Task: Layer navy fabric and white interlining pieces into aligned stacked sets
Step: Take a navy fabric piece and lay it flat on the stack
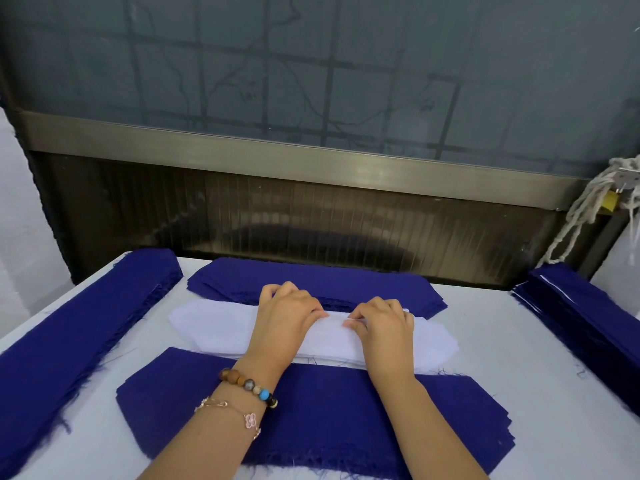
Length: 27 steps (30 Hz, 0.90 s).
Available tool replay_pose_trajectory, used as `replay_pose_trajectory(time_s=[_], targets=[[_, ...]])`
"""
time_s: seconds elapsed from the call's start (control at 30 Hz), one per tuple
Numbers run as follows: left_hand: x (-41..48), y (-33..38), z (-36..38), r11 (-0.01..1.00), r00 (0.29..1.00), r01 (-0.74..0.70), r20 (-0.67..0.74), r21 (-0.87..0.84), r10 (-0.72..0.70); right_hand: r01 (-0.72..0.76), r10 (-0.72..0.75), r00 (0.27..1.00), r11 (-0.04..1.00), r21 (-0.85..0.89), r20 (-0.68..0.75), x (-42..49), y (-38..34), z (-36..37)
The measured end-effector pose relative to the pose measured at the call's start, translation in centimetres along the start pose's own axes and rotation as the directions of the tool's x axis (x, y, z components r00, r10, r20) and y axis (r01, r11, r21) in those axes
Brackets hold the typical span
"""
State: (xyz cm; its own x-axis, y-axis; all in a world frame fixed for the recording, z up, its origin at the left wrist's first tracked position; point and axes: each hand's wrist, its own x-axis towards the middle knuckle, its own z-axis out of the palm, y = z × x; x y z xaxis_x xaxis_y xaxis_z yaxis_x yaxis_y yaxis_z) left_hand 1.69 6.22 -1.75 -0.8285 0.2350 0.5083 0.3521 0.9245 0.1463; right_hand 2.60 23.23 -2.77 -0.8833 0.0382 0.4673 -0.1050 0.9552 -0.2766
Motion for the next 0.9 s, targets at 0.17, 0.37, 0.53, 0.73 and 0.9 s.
replay_pose_trajectory(time_s=[0.17, 0.37, 0.53, 0.73, 0.9], targets=[[-0.3, 0.0, 0.3, 0.989, 0.993, -0.102, 0.043, -0.106, 0.107, 0.040, -0.039, 0.998, 0.999, -0.028, 0.040, 0.1, 0.1, 0.3], [-0.2, -0.4, 1.0, 0.980, 0.993, -0.070, 0.078, -0.188, 0.086, 0.192, -0.191, 0.981, 0.981, 0.013, -0.035, -0.4, -0.2, 0.2], [-0.2, -0.6, 1.3, 0.978, 0.992, -0.060, 0.093, -0.201, 0.080, 0.175, -0.170, 0.983, 0.982, -0.068, 0.068, 0.0, 0.3, -0.2], [-0.3, -0.8, 1.6, 0.972, 0.996, -0.021, 0.077, -0.235, 0.041, 0.046, -0.014, 0.986, 0.980, -0.195, 0.164, 1.2, 4.3, -2.2], [0.1, -0.5, 1.0, 0.976, 0.988, 0.047, 0.153, -0.212, -0.015, -0.094, 0.158, 0.954, 0.965, -0.246, 0.255, 1.5, 8.3, -4.6]])
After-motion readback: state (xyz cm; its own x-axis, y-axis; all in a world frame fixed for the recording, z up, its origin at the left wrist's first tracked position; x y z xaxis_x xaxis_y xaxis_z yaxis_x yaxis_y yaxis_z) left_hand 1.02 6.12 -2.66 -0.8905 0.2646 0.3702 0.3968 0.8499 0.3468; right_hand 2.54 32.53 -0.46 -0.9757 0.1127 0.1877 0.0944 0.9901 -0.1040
